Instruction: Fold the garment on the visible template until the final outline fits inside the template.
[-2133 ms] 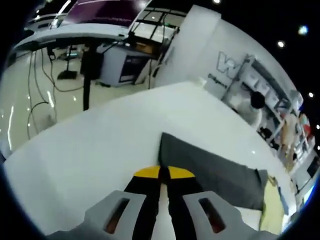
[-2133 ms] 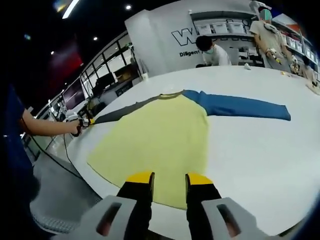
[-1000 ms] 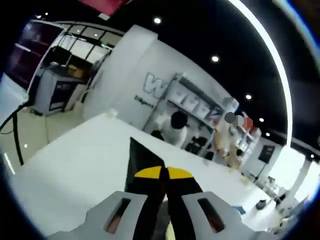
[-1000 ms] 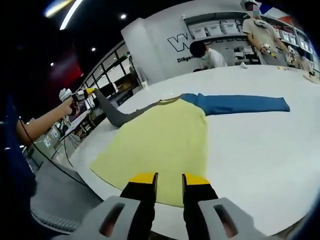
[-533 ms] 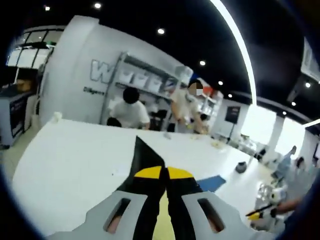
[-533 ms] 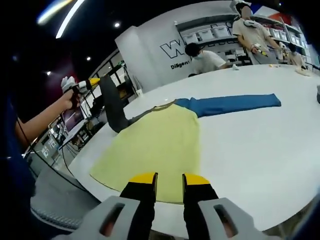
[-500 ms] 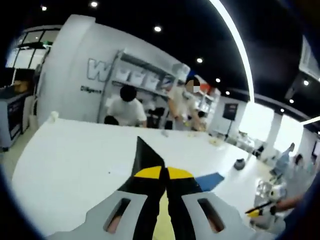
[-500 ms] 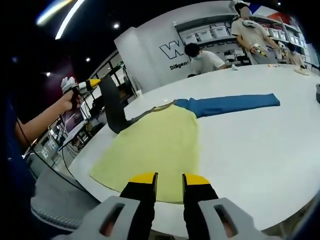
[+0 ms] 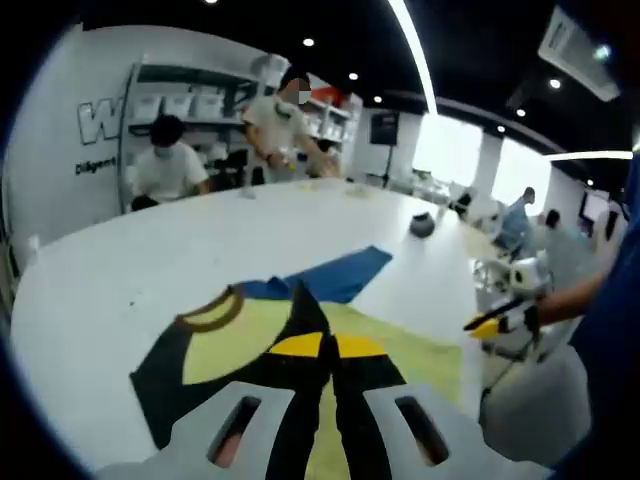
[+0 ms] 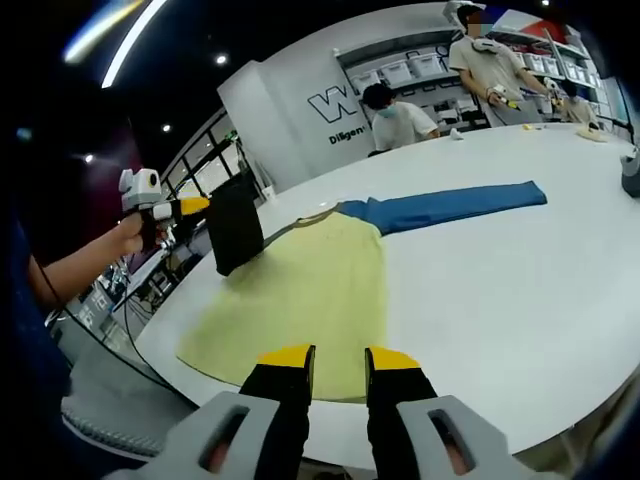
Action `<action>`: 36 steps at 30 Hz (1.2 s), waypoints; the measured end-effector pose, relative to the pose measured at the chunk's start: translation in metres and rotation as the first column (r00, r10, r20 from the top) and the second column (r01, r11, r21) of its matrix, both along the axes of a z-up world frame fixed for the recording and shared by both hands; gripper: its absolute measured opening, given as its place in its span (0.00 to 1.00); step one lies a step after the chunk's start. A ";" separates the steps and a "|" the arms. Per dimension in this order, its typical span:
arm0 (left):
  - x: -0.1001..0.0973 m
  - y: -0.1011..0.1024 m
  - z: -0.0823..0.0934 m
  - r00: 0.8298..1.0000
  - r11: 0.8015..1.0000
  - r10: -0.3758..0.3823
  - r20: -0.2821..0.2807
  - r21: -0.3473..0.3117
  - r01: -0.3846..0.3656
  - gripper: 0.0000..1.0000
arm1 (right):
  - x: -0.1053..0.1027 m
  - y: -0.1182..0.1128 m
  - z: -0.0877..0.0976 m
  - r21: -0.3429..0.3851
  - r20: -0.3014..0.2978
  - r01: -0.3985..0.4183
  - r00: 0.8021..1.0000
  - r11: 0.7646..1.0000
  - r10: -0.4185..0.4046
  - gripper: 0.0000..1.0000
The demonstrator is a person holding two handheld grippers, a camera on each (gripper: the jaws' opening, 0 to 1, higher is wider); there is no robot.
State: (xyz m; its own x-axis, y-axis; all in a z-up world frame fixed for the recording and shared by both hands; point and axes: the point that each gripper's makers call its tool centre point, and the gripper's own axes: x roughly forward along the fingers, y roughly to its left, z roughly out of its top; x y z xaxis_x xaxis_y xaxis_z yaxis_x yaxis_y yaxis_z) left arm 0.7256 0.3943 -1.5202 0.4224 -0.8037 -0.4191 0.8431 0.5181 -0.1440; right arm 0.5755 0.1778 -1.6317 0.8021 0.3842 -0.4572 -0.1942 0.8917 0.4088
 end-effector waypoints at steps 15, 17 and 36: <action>-0.060 -0.033 -0.047 0.977 0.975 -0.214 -0.015 0.054 0.214 0.01 | -0.001 -0.003 -0.002 0.013 -0.005 0.017 1.000 1.000 -0.017 0.16; -0.068 -0.033 -0.052 0.970 0.968 -0.241 -0.020 0.060 0.242 0.01 | -0.001 -0.003 -0.002 0.015 -0.004 0.019 1.000 1.000 -0.019 0.16; -0.100 -0.046 -0.095 0.969 0.969 -0.229 -0.094 0.074 0.236 0.02 | -0.003 -0.004 -0.002 0.017 -0.005 0.027 1.000 0.999 -0.027 0.16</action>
State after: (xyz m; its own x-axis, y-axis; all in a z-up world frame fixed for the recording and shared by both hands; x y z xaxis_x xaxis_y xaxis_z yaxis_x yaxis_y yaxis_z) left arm 0.6254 0.3486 -1.6156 0.1889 -0.8362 -0.5149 0.9285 0.3228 -0.1836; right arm 0.5730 0.1736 -1.6340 0.8102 0.3702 -0.4544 -0.1684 0.8896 0.4246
